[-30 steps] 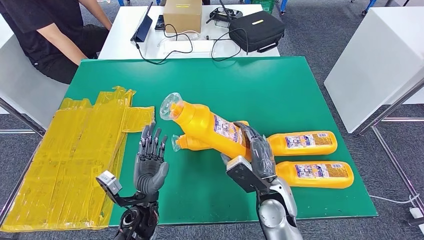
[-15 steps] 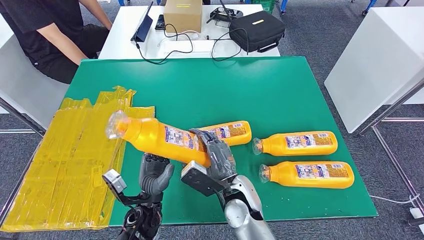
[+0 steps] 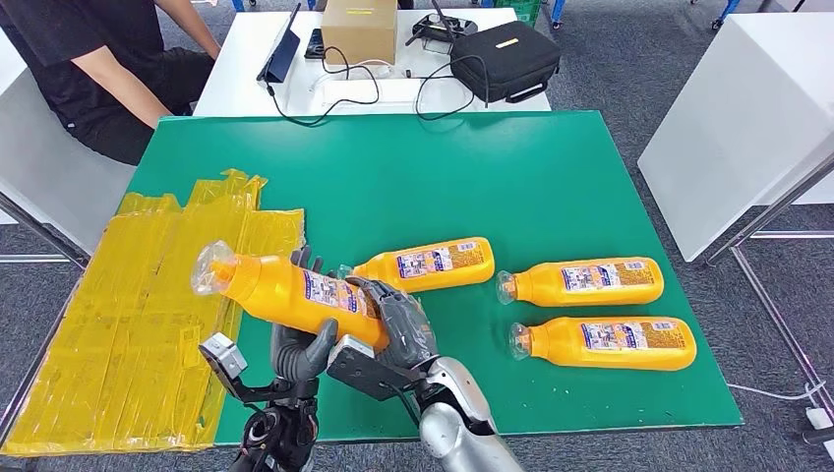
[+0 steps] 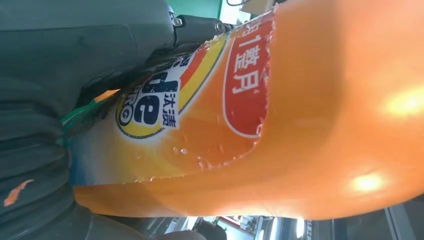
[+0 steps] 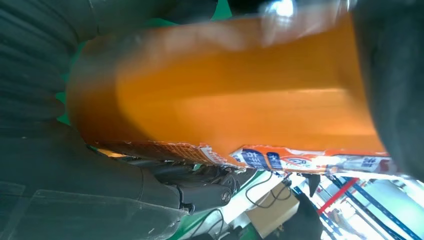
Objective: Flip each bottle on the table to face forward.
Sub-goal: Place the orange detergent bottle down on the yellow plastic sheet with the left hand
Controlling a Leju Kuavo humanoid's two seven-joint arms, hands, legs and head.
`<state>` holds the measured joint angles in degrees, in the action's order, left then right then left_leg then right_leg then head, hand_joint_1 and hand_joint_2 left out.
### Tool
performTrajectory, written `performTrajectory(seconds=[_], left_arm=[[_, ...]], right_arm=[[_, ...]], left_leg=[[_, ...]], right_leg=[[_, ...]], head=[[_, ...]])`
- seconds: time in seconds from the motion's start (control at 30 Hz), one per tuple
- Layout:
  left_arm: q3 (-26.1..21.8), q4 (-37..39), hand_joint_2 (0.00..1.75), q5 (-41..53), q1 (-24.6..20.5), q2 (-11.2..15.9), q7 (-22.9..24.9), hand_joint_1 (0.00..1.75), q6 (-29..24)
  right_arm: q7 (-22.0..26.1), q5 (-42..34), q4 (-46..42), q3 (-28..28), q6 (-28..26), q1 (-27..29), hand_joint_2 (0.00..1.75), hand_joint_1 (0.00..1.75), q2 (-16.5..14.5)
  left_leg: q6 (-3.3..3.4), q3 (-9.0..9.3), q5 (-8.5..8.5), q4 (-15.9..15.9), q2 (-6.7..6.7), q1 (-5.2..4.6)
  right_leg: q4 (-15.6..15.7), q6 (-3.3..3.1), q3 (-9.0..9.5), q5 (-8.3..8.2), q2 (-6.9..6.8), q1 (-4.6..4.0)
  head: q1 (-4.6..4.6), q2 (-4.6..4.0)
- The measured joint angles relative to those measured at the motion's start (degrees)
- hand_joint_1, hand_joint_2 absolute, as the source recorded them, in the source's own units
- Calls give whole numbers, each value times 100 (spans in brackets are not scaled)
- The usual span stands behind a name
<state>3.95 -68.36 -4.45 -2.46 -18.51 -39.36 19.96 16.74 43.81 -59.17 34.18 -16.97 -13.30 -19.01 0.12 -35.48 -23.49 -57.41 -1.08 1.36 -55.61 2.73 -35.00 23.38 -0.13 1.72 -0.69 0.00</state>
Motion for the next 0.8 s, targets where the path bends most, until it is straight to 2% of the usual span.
performTrajectory(seconds=[0.07,0.13,0.2,0.8], left_arm=[[-3,32,175,-26,0,1,0,44,-1],[-3,47,175,-41,0,2,0,131,3],[-3,55,175,-63,2,2,0,175,10],[-88,141,175,-130,28,4,0,175,100]], right_arm=[[-52,-134,152,138,-125,-57,175,175,2],[-81,-254,284,253,-236,-103,175,175,5],[-102,-298,375,326,-305,-138,175,175,6],[-114,-113,560,378,-345,-180,175,175,4]], left_leg=[[0,0,0,0,0,0],[0,0,0,0,0,0],[0,0,0,0,0,-1],[0,0,0,0,-1,0]], right_leg=[[0,0,0,0,0,0],[0,0,0,0,0,0],[0,0,-1,0,0,0],[0,0,-4,0,1,0]], head=[[0,0],[0,0],[0,0],[1,0]])
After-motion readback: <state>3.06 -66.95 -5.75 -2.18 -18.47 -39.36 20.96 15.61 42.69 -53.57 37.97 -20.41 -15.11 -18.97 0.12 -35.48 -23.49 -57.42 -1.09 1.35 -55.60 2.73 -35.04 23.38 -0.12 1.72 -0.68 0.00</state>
